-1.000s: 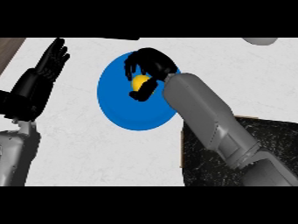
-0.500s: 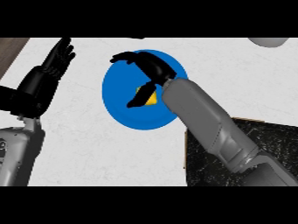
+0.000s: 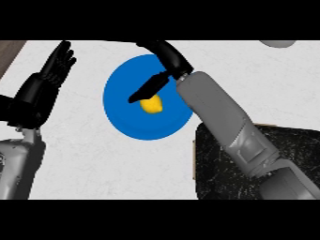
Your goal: Pick the lemon from the tray and place it in the plate
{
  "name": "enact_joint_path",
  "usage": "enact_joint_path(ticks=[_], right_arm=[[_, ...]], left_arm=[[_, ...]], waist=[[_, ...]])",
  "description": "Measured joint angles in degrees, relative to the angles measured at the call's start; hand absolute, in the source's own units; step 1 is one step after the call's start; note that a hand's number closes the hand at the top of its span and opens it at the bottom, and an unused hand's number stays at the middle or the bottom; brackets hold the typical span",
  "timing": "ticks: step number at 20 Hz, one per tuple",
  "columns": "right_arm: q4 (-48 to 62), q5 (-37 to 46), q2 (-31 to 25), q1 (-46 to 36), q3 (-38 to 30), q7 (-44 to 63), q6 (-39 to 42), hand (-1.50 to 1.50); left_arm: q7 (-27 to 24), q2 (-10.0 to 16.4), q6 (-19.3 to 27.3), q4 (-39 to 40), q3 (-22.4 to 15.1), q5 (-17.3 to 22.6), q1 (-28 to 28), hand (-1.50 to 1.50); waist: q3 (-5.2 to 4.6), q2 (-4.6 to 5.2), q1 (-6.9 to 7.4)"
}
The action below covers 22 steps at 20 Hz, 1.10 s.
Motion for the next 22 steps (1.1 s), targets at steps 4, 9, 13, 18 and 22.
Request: enact_joint_path(ticks=[4,9,13,18,22], right_arm=[[4.92,-2.06,-2.32,-1.66,-4.04,-2.62,3.09,-1.5],[9.48,-3.73,-7.56,-1.92,-7.66,-7.04,9.05,-1.5],[12.31,-3.47,-12.24,-1.87,-8.68,-10.61,14.56,-1.5],[14.97,-2.07,-17.35,-1.4,-8.65,-15.1,19.67,-1.5],[16.64,-0.97,-20.46,-0.79,-8.47,-18.04,22.79,-1.5]], left_arm=[[-0.1,0.48,0.14,-1.16,0.96,0.13,1.04,0.0],[-0.1,-0.02,0.55,-2.43,0.74,-0.32,2.34,0.0],[0.51,0.54,-0.23,-2.68,1.45,0.53,1.88,0.0],[1.14,0.6,-0.51,-2.7,1.49,0.65,1.07,0.0],[1.22,0.79,-1.09,-2.44,1.85,1.18,0.66,0.0]], waist=[[0.0,0.04,-0.87],[0.03,0.23,-1.16],[0.06,0.42,-1.11],[0.1,0.8,-0.64],[0.12,0.9,-0.46]])
